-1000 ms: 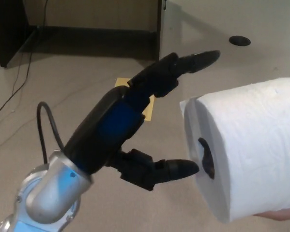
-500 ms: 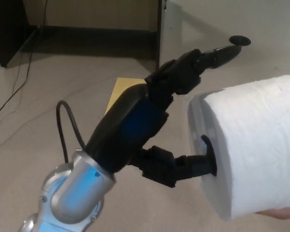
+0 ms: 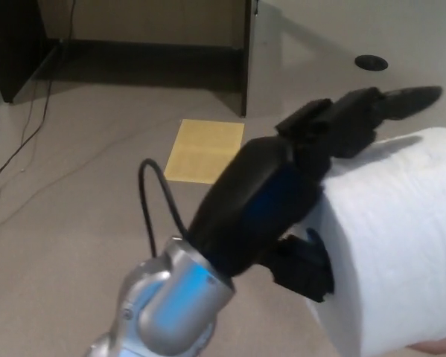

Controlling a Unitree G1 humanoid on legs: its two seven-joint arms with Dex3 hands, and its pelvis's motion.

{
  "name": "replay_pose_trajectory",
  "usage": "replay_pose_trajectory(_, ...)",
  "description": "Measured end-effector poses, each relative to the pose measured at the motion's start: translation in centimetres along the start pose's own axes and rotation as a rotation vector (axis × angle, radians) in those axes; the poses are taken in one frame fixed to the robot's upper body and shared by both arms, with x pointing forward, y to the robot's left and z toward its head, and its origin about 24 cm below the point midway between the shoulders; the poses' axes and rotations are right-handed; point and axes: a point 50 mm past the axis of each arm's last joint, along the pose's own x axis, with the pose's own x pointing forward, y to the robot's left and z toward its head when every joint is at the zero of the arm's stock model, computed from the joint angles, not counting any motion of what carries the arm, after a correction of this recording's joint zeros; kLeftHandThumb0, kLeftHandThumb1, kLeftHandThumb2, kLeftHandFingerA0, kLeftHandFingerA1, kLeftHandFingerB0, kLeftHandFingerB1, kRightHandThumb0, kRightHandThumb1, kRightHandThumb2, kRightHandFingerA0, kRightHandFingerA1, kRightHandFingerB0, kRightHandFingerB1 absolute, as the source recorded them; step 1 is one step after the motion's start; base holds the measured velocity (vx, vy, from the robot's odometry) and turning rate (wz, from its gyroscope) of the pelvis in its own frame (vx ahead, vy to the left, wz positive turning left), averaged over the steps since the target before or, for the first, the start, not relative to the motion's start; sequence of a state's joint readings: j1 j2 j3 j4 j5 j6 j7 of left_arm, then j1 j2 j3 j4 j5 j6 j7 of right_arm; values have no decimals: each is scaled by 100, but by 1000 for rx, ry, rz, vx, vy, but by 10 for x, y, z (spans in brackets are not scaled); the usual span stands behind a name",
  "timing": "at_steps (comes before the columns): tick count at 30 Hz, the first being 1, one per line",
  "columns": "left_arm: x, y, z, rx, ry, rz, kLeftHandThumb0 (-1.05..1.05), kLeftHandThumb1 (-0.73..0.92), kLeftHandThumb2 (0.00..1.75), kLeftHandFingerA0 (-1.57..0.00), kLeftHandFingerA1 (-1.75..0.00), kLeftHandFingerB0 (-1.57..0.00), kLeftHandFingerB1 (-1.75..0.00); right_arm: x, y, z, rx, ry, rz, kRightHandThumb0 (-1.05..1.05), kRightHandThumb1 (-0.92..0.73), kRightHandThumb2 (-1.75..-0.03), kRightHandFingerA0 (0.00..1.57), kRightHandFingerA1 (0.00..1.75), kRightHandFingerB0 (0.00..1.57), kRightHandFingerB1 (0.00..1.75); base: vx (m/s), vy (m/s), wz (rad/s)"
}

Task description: A person is holding a toilet paper roll and the robot extends its left hand to grab the roll by inserting its thumb into the gap in the middle and brings its hand down by its side. Then it extends its arm again to hand the toilet paper roll back to the person.

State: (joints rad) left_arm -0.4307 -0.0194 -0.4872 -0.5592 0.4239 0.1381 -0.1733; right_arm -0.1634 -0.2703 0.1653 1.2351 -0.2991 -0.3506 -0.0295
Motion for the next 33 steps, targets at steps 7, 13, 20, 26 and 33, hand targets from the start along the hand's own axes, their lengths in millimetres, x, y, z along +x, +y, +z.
replay_pose_trajectory(7,12,-10,3,91,-13,-25,-38,54,56,-68,-48,-38,-32,1,0,0,-5,17,3,-39,-63,-60,79,56,62,43,0,0,0)
replay_pose_trajectory(13,12,-18,4,67,-16,-13,-4,66,60,-111,-104,-95,-58,2,0,1,-13,18,10,-40,-64,-60,78,55,60,42,0,0,0)
replay_pose_trajectory(20,9,-18,2,36,-17,28,-12,73,63,-86,-148,-91,-87,6,-7,9,0,0,-5,-40,-64,-60,78,53,59,41,0,0,0)
replay_pose_trajectory(26,2,-16,5,14,-19,80,-16,79,63,-89,-150,-88,-102,5,-10,8,-5,-3,-10,-38,-66,-61,79,60,57,40,0,0,0)
replay_pose_trajectory(33,-1,6,2,57,-32,168,-10,76,67,-104,-125,-89,-92,8,-20,19,-14,-46,-32,-38,-65,-60,77,59,60,42,0,0,0)
